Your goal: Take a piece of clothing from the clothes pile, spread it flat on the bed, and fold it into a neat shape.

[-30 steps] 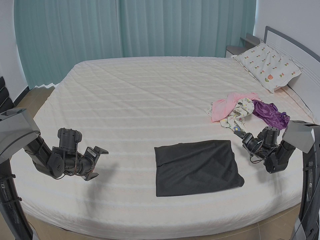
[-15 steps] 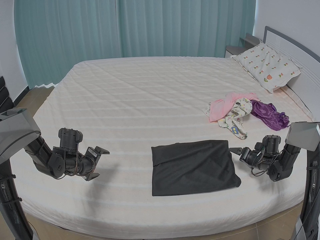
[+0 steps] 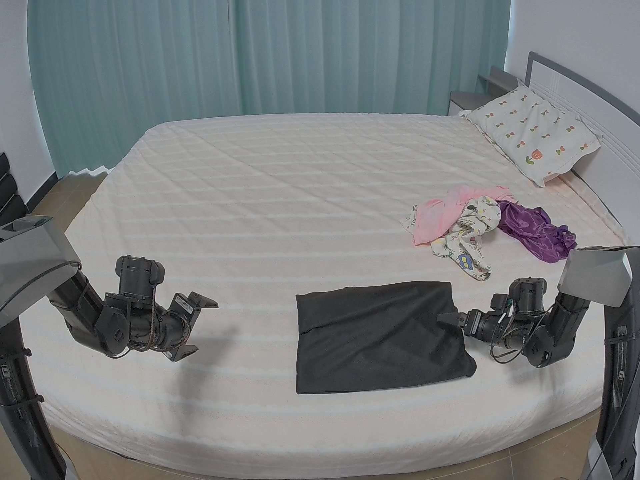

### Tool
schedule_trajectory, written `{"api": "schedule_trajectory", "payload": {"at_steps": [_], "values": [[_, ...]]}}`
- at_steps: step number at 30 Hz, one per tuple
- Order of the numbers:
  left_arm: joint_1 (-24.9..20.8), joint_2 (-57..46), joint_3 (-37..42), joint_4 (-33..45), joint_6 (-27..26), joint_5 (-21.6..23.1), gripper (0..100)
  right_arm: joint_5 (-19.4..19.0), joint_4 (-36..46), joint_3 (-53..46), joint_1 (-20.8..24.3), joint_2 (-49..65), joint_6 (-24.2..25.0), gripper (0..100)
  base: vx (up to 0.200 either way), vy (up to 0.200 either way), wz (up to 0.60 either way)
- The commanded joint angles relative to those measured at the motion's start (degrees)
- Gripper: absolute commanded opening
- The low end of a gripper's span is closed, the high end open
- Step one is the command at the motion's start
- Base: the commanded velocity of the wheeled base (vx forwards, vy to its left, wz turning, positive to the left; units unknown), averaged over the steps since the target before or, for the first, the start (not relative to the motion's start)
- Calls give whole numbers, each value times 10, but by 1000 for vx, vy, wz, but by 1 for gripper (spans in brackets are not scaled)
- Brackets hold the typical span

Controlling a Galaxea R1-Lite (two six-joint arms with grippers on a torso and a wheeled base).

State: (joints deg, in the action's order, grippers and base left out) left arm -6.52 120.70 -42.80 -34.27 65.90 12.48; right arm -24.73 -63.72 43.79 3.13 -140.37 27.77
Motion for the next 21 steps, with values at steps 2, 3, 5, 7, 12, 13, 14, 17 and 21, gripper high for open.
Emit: {"api": "schedule_trajectory", "payload": {"at_steps": [2, 3, 5, 7, 12, 13, 14, 17, 21], "values": [[0, 0, 1, 0, 0, 0, 100, -4, 16, 21, 28, -27, -32, 100, 0, 0, 0], [0, 0, 1, 0, 1, 0, 100, -4, 16, 28, 29, -30, -37, 100, 0, 0, 0], [0, 0, 1, 0, 1, 0, 100, -5, 18, 37, 35, -31, -38, 100, 0, 0, 0], [0, 0, 1, -1, 1, 0, 100, -5, 22, 46, 50, -34, -39, 100, 0, 0, 0], [0, 0, 1, 0, 1, 0, 100, -5, 19, 50, 79, -40, -47, 100, 0, 0, 0], [0, 0, 1, 0, 1, 0, 100, -5, 18, 49, 85, -39, -50, 100, 0, 0, 0], [0, 0, 1, 0, 1, 0, 100, -5, 18, 49, 85, -39, -50, 100, 0, 0, 0], [0, 0, 1, 0, 0, 0, 100, -5, 14, 51, 94, -35, -59, 100, 0, 0, 0], [0, 0, 1, 0, 0, 0, 100, -5, 15, 47, 108, -25, -64, 100, 0, 0, 0]]}}
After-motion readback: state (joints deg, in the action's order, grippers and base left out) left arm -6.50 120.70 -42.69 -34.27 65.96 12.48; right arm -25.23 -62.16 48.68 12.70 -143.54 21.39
